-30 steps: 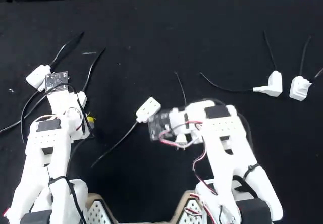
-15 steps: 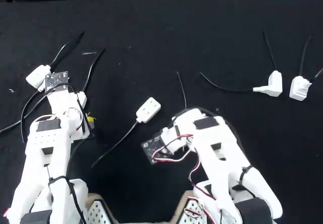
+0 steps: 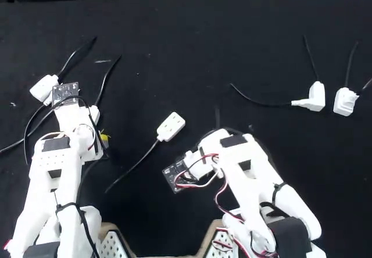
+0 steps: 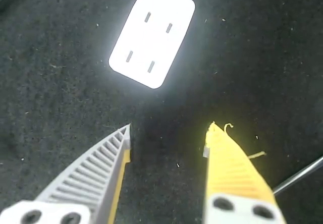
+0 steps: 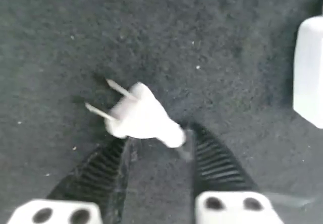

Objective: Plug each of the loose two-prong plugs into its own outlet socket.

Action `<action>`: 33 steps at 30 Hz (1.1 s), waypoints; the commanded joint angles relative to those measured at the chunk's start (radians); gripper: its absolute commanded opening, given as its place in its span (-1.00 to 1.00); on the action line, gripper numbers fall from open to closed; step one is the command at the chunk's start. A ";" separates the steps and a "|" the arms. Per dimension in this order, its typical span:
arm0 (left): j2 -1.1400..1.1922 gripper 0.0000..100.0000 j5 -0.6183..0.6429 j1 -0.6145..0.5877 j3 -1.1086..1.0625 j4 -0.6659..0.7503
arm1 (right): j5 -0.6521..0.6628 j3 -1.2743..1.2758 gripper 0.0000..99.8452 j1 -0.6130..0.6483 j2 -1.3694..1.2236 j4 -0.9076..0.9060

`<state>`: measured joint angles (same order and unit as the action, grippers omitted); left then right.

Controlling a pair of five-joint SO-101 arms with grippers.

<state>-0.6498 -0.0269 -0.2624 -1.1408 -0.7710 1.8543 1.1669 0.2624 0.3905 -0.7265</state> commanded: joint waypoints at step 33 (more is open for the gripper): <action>-0.025 -0.53 0.006 -0.004 0.005 0.012 | -0.620 -0.113 -0.55 0.226 0.033 -0.341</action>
<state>-0.6498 -0.0269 -0.2624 -1.1408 -0.7710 1.2451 1.0717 0.4327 0.3751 -1.0856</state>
